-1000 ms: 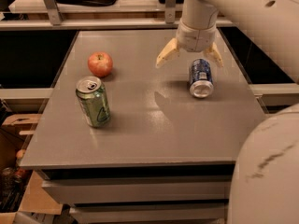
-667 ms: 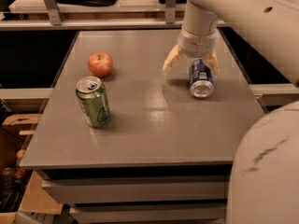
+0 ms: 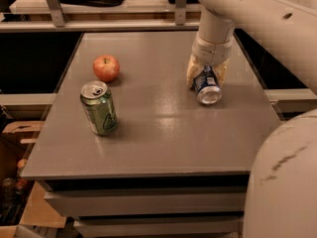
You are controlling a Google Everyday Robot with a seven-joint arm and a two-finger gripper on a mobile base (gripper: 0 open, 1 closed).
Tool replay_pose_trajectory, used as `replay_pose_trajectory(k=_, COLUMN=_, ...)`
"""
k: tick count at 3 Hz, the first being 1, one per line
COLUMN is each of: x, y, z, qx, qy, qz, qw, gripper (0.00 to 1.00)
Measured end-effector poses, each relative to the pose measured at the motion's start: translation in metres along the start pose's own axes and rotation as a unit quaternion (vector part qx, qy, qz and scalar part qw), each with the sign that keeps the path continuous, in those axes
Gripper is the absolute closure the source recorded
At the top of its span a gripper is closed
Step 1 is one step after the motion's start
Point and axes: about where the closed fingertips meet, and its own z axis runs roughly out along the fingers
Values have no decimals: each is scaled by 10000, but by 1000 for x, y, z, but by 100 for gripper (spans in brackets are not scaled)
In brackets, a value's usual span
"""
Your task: Place pepsi can upright
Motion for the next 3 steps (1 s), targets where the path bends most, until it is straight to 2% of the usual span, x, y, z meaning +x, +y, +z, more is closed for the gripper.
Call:
replay_pose_trajectory(k=1, x=0, y=0, z=-12, qx=-155, qy=-242, qz=-273, qw=9992, gripper=88)
replay_pose_trajectory(k=2, x=5, y=0, z=-36, qx=-468, qy=-778, qz=-764, qw=9929, gripper=100)
replay_pose_trajectory(k=3, x=16, y=9, z=-67, qx=-1013, qy=-1631, qz=-1505, qw=9698, gripper=100)
